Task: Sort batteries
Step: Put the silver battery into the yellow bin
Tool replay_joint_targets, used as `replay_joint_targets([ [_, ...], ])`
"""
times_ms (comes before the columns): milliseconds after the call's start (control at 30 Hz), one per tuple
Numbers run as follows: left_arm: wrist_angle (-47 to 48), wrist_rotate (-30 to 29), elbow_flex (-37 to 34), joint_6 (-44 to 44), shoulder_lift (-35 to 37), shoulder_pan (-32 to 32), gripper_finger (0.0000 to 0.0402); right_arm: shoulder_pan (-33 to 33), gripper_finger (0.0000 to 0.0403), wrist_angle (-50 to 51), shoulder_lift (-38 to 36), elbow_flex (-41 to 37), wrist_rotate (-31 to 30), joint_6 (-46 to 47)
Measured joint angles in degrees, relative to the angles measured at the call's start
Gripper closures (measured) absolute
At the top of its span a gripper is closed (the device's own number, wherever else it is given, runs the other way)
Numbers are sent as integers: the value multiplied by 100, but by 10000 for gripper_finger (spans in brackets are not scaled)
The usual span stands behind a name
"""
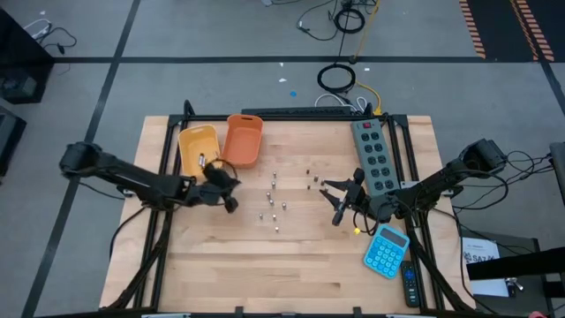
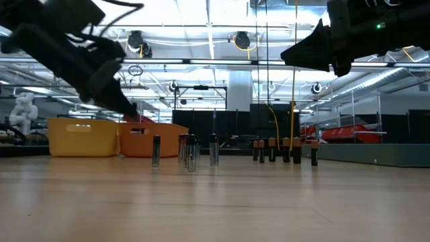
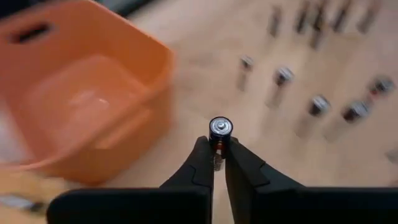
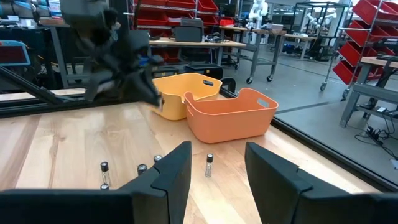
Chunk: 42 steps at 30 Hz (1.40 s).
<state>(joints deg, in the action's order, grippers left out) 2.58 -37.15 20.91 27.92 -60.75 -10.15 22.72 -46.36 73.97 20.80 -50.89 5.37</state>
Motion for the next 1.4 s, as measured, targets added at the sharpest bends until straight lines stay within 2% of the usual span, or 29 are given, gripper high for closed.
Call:
replay_joint_targets([
  [200,998,-1046,0,431,1095,-3,380,2,259,2,1,0,-2,0],
  [367,2306,-1478,0,1338,1657,39,380,0,259,2,1,0,-4,0],
  [533,3337,-1502,0,2433,1863,41,378,0,259,2,1,0,-2,0],
  [633,3520,-1395,0,2719,1864,41,351,0,259,4,1,0,-2,0],
  [833,3544,-1383,0,2673,1866,37,290,0,259,4,1,0,10,22],
  [1033,3397,-1368,0,2238,1866,36,278,0,259,16,1,0,20,22],
  [1133,2572,-810,0,1165,1866,-7,277,0,259,21,1,0,20,22],
  [1267,1072,629,2,-533,1768,-64,276,0,259,23,1,0,22,17],
  [1400,509,1683,4,-1635,1493,-103,276,0,259,151,1,0,17,88],
])
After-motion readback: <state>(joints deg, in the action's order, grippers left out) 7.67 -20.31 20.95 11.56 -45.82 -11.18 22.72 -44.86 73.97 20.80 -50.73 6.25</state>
